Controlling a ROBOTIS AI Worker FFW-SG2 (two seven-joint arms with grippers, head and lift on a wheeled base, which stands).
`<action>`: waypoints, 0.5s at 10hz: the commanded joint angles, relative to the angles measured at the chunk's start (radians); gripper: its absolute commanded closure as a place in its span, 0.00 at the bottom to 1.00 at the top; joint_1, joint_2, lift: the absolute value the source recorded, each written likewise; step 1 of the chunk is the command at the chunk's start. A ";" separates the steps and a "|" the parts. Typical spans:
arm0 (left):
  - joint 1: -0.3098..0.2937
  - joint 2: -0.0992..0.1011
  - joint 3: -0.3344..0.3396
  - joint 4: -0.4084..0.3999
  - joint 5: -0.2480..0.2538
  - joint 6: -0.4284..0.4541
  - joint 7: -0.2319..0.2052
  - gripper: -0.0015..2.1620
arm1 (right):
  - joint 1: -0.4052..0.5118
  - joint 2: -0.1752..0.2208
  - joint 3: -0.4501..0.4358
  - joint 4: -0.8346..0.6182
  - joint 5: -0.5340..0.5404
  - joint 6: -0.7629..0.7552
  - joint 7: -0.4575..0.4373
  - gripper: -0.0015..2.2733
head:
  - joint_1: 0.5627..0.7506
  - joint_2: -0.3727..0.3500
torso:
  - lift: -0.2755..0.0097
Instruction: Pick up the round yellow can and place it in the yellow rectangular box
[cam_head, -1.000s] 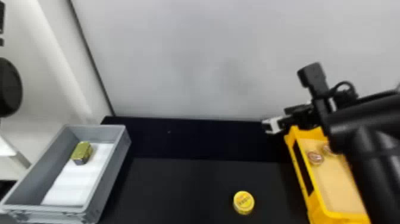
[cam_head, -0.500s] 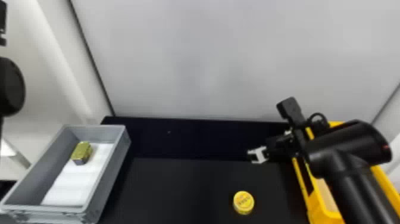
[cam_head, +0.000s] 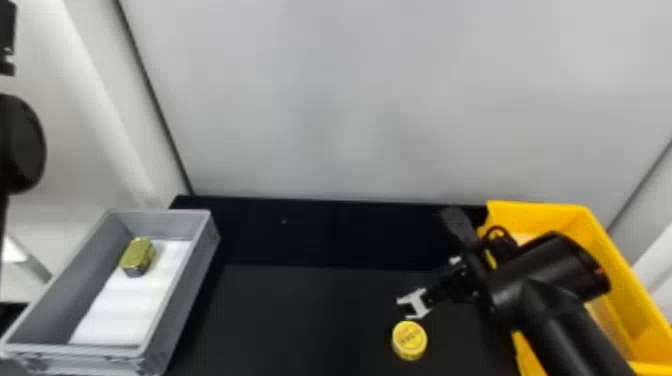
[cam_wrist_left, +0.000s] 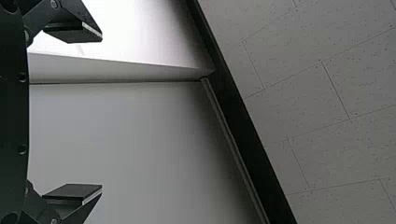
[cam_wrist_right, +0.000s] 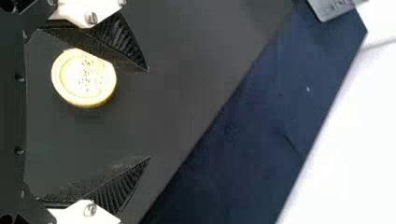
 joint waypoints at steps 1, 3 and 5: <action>0.000 -0.001 0.000 0.000 0.002 0.000 0.000 0.06 | 0.007 0.000 0.024 0.057 -0.011 -0.032 0.007 0.05 | 0.53 0.59 | 0.93; -0.003 -0.002 -0.005 0.000 0.002 0.000 0.000 0.06 | 0.007 0.001 0.031 0.105 -0.017 -0.066 0.013 0.05 | 0.53 0.59 | 0.93; -0.004 -0.002 -0.005 -0.002 0.002 0.000 0.000 0.06 | 0.010 0.001 0.047 0.120 -0.019 -0.075 0.022 0.05 | 0.53 0.59 | 0.93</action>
